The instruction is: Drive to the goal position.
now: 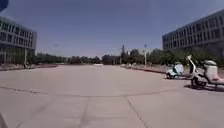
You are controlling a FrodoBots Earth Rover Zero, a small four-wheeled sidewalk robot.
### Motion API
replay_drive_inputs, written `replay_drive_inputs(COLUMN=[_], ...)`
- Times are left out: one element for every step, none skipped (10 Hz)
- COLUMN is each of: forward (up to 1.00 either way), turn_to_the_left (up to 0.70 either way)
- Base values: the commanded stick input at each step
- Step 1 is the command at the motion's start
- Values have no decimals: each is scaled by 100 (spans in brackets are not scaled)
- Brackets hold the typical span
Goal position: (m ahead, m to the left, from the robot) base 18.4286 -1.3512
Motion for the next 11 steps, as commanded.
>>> replay_drive_inputs(forward=[100, 100, 100, 100, 100, 100, 100, 100, 100, 100, 100], turn_to_the_left=[0, 0, 1, 30, 40, 26, 0, 0, 0, 0, 0])
